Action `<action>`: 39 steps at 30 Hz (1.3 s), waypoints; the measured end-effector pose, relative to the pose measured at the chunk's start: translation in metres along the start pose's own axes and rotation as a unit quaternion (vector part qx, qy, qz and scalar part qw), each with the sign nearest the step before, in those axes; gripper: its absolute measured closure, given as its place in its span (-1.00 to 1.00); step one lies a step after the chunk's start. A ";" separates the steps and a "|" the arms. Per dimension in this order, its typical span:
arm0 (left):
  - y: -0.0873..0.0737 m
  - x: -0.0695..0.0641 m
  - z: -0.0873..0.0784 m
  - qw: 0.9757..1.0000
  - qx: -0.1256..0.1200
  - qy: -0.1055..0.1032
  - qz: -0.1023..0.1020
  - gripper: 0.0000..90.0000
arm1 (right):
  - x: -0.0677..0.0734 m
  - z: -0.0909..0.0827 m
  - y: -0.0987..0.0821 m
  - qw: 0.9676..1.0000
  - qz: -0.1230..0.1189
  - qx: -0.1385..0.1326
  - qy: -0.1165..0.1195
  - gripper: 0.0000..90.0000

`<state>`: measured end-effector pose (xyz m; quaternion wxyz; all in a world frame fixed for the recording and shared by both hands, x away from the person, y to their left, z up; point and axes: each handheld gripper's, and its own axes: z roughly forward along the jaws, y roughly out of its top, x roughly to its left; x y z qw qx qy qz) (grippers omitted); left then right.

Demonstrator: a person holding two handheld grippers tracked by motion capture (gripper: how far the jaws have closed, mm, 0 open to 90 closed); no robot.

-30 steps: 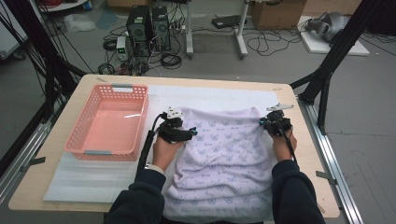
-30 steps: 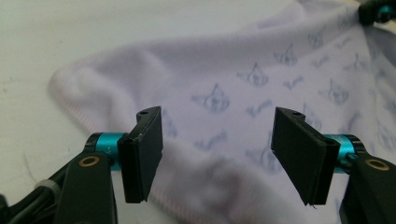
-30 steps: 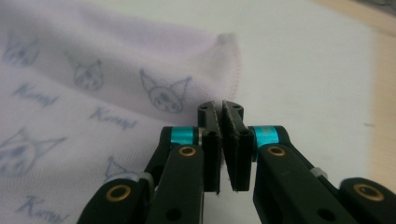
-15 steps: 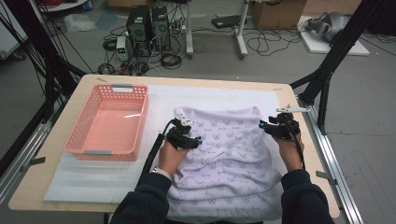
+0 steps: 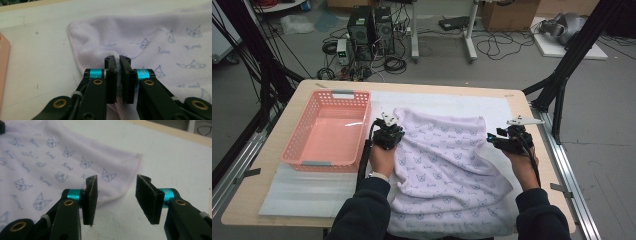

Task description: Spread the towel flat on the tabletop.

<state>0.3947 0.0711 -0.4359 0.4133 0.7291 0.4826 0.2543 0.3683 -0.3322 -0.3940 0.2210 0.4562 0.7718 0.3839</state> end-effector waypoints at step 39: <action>-0.018 -0.010 -0.014 0.999 0.039 -0.002 0.036 0.91 | 0.008 0.004 -0.025 0.999 0.003 0.006 0.049 0.05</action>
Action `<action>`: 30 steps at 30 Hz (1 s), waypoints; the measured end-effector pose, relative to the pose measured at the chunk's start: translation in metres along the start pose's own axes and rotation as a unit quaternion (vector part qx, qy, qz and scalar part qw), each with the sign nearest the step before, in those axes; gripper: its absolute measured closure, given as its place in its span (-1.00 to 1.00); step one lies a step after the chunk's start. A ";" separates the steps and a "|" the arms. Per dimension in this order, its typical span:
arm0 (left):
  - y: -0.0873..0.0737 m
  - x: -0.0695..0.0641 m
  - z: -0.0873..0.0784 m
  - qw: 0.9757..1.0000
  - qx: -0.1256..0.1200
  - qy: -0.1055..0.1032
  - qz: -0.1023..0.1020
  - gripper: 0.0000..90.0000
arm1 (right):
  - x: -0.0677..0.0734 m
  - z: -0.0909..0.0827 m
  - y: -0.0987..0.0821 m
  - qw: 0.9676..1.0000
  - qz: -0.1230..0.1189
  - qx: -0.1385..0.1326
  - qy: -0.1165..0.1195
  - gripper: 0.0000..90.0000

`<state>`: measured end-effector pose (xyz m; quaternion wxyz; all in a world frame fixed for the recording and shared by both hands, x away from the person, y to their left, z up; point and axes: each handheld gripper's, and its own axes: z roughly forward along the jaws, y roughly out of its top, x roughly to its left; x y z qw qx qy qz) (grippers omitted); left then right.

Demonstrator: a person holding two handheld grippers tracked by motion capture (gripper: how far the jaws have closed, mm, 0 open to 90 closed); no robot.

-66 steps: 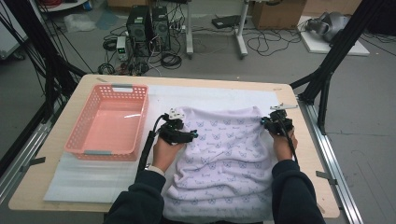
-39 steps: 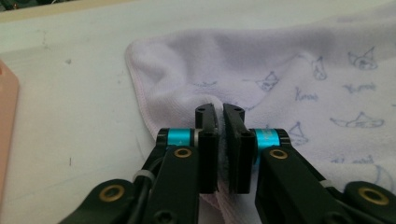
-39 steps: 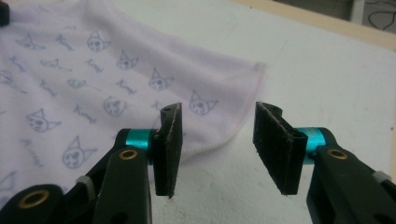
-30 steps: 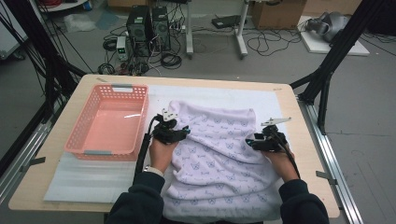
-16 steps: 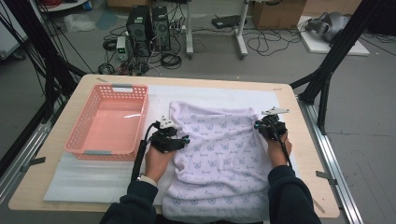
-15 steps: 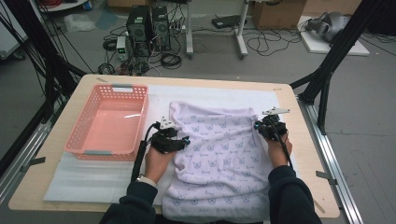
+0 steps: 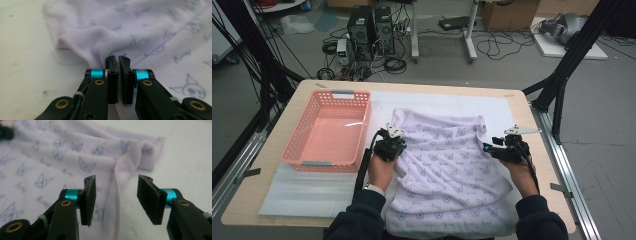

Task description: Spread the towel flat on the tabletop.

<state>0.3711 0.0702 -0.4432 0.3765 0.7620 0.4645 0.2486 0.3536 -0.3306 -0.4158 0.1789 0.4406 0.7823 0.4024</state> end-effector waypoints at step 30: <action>-0.023 -0.023 -0.018 0.993 0.008 -0.115 -0.001 -0.13 | -0.018 0.010 -0.003 0.996 0.044 0.009 -0.083 0.24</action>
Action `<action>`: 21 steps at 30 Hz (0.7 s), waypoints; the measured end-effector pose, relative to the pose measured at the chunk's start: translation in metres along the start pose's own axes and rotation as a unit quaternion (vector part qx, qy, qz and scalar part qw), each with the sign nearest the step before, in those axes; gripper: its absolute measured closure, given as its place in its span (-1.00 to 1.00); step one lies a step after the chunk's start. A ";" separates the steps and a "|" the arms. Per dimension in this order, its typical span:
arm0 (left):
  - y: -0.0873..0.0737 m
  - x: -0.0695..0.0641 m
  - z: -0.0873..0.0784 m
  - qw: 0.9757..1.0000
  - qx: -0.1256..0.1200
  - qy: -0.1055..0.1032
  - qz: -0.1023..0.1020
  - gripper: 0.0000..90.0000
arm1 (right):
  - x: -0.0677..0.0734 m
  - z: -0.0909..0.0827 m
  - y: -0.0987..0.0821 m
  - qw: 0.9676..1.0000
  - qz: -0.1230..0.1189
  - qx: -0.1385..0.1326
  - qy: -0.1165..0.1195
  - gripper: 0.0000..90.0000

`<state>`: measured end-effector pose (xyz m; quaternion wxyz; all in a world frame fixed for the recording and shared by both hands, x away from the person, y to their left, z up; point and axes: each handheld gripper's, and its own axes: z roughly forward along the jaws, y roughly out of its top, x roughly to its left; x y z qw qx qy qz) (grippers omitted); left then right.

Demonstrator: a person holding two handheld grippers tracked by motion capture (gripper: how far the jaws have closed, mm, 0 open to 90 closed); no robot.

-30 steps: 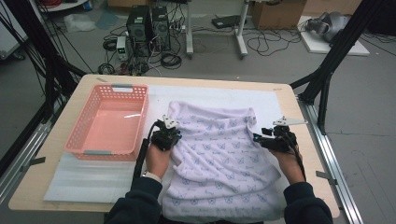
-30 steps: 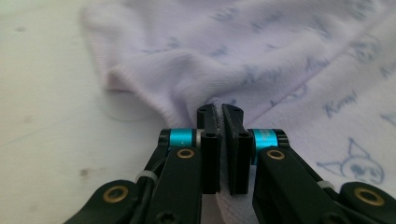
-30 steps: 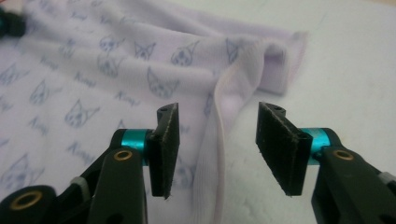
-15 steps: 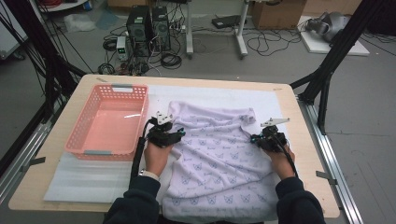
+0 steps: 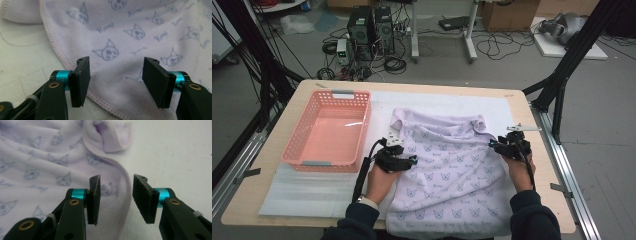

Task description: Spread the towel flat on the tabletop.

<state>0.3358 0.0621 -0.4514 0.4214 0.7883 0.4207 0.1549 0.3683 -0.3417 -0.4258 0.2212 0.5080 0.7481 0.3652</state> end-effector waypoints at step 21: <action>0.031 0.031 -0.005 0.991 -0.067 0.114 -0.013 0.72 | 0.022 -0.020 -0.031 0.995 -0.036 0.009 0.098 0.02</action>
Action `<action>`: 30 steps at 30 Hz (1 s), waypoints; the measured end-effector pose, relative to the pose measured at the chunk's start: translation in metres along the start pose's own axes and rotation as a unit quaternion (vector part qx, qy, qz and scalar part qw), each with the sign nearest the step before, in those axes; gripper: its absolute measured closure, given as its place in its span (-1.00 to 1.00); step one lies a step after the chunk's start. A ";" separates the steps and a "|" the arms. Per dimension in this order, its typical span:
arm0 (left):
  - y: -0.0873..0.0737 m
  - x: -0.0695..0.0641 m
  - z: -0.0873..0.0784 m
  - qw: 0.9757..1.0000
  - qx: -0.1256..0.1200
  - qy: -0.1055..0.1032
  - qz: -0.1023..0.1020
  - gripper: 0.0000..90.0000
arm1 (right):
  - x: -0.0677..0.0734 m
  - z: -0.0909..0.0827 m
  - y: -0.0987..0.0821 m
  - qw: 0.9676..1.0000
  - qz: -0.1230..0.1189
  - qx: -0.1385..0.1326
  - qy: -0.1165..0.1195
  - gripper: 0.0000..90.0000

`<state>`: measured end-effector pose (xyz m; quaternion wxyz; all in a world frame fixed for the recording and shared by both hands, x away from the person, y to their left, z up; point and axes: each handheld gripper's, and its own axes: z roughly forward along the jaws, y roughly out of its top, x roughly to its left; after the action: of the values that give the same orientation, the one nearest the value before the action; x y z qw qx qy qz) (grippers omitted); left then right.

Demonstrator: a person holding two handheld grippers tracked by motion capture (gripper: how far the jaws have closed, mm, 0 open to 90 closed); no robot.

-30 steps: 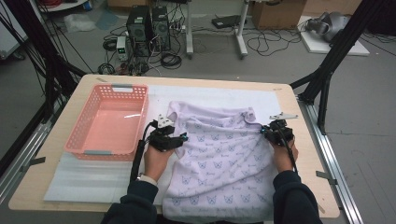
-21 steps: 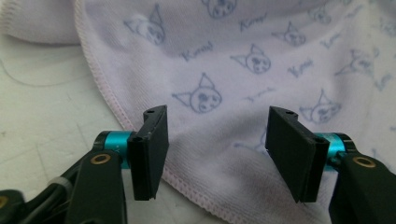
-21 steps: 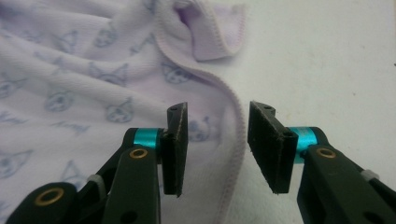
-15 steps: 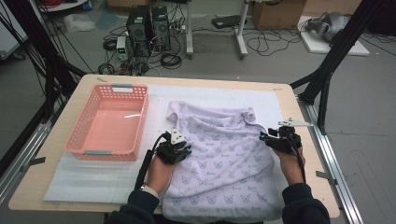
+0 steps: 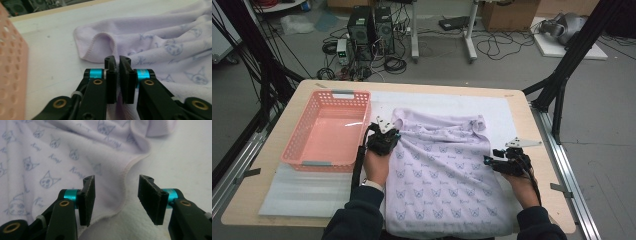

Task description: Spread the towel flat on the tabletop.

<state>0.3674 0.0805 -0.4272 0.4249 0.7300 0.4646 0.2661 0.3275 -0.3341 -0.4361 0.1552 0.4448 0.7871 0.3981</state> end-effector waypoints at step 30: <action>-0.034 -0.032 -0.023 0.993 0.079 -0.054 0.072 0.90 | -0.005 -0.018 -0.005 0.999 -0.023 -0.034 -0.015 0.19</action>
<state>0.3200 0.0676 -0.4449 0.3700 0.8061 0.4070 0.2182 0.3162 -0.3487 -0.4292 0.1906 0.4273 0.7808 0.4141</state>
